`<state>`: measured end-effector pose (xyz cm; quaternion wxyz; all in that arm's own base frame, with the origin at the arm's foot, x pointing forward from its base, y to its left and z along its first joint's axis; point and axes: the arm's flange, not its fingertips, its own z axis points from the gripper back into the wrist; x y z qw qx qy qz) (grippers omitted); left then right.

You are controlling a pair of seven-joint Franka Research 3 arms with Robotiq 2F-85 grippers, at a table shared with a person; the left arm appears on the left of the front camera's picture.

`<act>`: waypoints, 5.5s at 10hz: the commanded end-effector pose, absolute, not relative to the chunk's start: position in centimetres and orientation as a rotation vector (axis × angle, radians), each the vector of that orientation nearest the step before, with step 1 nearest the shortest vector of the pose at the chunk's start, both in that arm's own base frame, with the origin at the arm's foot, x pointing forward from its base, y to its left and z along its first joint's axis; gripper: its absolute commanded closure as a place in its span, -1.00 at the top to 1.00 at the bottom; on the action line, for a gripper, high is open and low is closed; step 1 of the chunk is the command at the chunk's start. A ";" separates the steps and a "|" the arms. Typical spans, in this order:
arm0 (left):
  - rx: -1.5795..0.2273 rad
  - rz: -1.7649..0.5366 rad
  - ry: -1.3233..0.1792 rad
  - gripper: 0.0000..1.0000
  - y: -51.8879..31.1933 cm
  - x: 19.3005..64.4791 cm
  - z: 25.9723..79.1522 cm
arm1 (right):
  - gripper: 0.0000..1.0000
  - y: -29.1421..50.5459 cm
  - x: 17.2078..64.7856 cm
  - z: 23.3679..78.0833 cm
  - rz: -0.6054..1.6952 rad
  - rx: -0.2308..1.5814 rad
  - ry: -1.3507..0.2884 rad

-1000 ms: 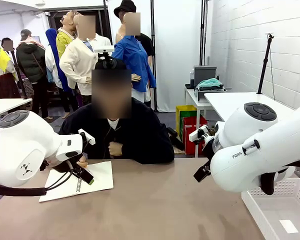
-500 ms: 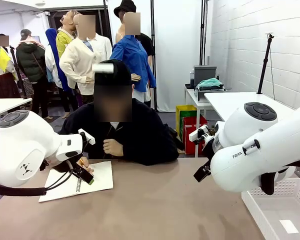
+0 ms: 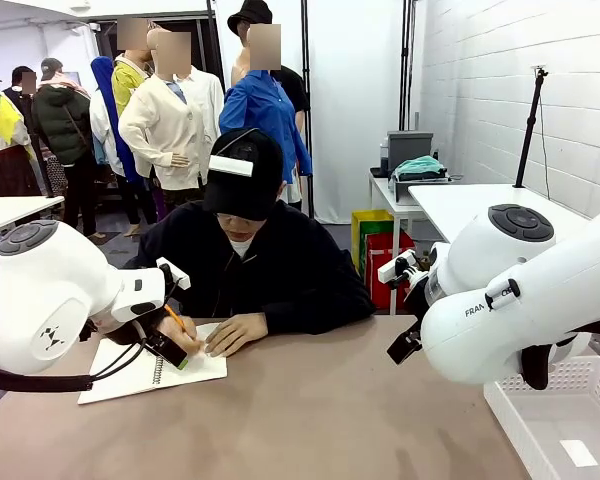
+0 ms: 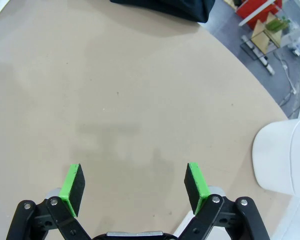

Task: Sort the paper based on its condition.
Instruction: If a person hands you a paper, place it in the Organizing basket , and if it's crumpled, put it in the Trash can.

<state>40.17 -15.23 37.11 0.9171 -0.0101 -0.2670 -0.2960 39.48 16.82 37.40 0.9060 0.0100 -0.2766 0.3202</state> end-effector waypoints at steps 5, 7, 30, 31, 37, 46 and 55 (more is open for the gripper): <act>-0.021 -0.606 -0.549 1.00 -15.1 40.2 37.1 | 1.00 16.8 39.5 37.4 0.660 0.021 -0.571; -0.021 -0.606 -0.549 1.00 -15.1 40.2 37.1 | 1.00 16.8 39.5 37.4 0.660 0.021 -0.571; -0.205 -0.551 -0.549 1.00 -13.1 36.5 62.8 | 1.00 17.4 32.1 68.5 0.649 0.083 -0.689; -0.203 -0.544 -0.518 1.00 -14.1 36.5 62.8 | 1.00 17.2 32.0 68.8 0.646 0.081 -0.707; -0.068 -0.511 -0.604 1.00 -15.4 34.9 65.6 | 1.00 15.9 31.8 72.0 0.826 0.089 -0.720; -0.107 -0.520 -0.608 1.00 -15.3 35.0 66.3 | 1.00 15.9 31.7 72.3 0.787 0.097 -0.730; -0.107 -0.520 -0.608 1.00 -15.3 35.0 66.3 | 1.00 16.4 31.9 72.7 0.789 0.145 -0.750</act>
